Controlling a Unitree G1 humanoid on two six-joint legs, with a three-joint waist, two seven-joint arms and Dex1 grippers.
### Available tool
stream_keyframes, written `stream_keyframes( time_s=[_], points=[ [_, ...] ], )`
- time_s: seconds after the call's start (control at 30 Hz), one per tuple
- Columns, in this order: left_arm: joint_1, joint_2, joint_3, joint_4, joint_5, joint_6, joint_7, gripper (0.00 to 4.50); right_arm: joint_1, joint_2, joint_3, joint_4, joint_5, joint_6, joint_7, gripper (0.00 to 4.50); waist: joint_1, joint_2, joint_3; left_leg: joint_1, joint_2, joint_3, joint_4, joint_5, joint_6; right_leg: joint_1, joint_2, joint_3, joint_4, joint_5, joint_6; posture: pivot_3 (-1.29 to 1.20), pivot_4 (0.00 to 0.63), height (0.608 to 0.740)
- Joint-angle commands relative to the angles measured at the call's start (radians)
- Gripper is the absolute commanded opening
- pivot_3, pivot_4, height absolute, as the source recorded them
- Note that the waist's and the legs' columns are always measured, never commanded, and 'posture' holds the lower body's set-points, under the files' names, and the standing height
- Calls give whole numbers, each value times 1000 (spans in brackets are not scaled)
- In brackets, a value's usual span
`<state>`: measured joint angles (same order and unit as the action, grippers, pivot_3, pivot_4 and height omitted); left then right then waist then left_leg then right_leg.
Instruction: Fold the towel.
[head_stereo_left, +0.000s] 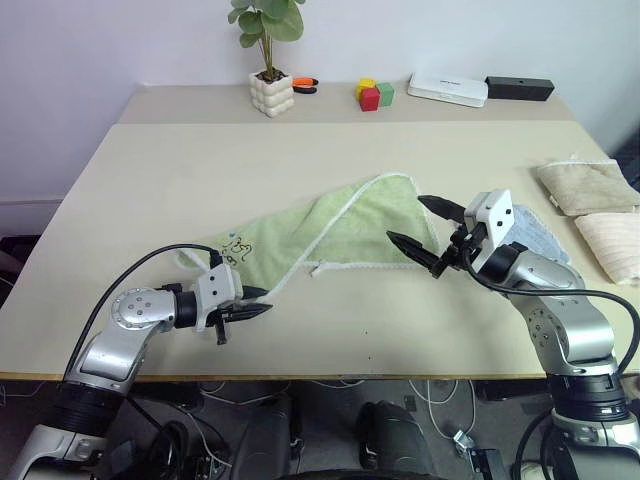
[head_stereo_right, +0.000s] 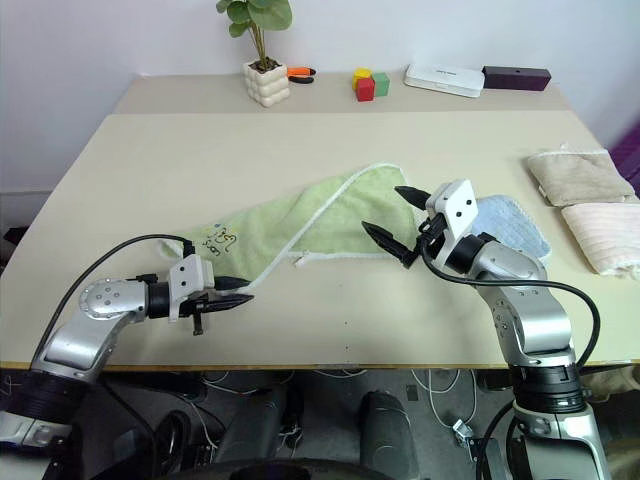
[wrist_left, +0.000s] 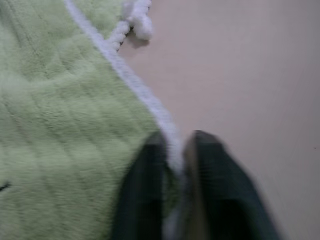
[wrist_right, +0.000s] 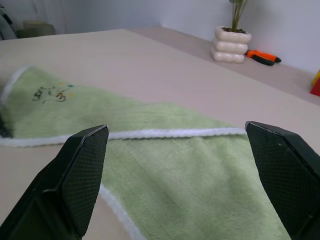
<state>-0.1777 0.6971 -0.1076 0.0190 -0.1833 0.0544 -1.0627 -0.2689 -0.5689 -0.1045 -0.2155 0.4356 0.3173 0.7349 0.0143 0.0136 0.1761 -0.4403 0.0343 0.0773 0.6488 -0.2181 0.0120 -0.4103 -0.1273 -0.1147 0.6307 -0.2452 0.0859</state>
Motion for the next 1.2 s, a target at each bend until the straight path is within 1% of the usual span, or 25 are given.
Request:
stream_keyframes(
  time_s=[0.03, 0.2, 0.4, 0.57, 0.73, 0.8, 0.87, 0.93, 1.0, 1.1, 1.17, 1.2],
  points=[
    [9, 12, -5, 63, 47, 26, 32, 47, -2, -5, -28, -38, 5, -16, -5, 4500, 0, 0, 0, 0, 0, 0, 0, 0, 0, 0, 0, 0, 0, 0, 0, 0, 150, 740],
    [24, 5, 65, -13, -106, 82, -23, 47, -20, -1, -20, -5, -10, -32, -6, 4500, -2, 0, 0, 0, 0, 0, 0, 0, 0, -1, 0, 0, 0, 0, 0, 0, 150, 740],
    [50, 47, 224, -92, -289, 191, -59, 47, -47, 10, -13, 34, -26, -53, -6, 4500, -5, -2, 2, -2, 1, 1, -1, 0, 0, -3, 2, 0, 0, 2, 3, 0, 150, 740],
    [21, 69, 337, -93, -388, 258, -51, 47, -69, 31, 3, 66, -43, -75, -7, 4500, -2, -3, 3, -2, 1, 1, 0, 0, 0, -3, 2, 0, 0, 1, 2, 0, 150, 740],
    [25, 78, 355, -105, -399, 269, -61, 47, -95, 40, 12, 106, -68, -89, -9, 4500, -3, -3, 3, -2, 0, 1, -1, 0, 0, -3, 2, 0, 0, 1, 2, 0, 150, 740],
    [53, 93, 356, -125, -412, 290, -82, 47, -115, 29, 22, 146, -119, -122, -22, 4500, -5, -4, 3, -2, 0, 2, -1, 0, 0, -3, 2, 0, 0, 2, 3, 0, 150, 740],
    [86, 106, 361, -144, -424, 297, -107, 47, -157, 5, 52, 229, -223, -214, -42, 4500, -9, -4, 3, -2, 0, 2, -1, 0, 0, -3, 2, 0, 0, 2, 2, 0, 150, 740],
    [118, 112, 366, -159, -421, 284, -125, 47, -243, -39, 119, 377, -387, -343, -86, 4500, -11, -3, 4, -2, 0, 2, -1, 0, 0, -4, 2, 1, 0, 1, 2, 0, 150, 740],
    [144, 112, 369, -170, -415, 268, -134, 47, -331, -68, 187, 519, -514, -460, -126, 4500, -19, -3, 4, -3, -1, 3, -1, 0, -1, -5, 2, 2, 0, 1, 0, 0, 150, 740],
    [183, 109, 373, -186, -410, 258, -140, 47, -461, -76, 284, 731, -671, -606, -197, 4500, -30, -4, 4, -3, -1, 3, -2, 0, -1, -6, 2, 2, 0, 1, 0, 0, 150, 740],
    [198, 106, 376, -200, -417, 266, -139, 47, -515, -72, 322, 835, -729, -677, -228, 4500, -32, -4, 4, -3, -1, 5, -3, 1, -1, -7, 3, 3, 0, 2, 2, 0, 150, 740],
    [215, 106, 384, -213, -422, 266, -139, 47, -554, -65, 350, 900, -773, -709, -266, 4500, -32, -4, 5, -4, -1, 6, -3, 1, -2, -7, 3, 3, 1, 2, 2, 0, 150, 740]
  ],
)
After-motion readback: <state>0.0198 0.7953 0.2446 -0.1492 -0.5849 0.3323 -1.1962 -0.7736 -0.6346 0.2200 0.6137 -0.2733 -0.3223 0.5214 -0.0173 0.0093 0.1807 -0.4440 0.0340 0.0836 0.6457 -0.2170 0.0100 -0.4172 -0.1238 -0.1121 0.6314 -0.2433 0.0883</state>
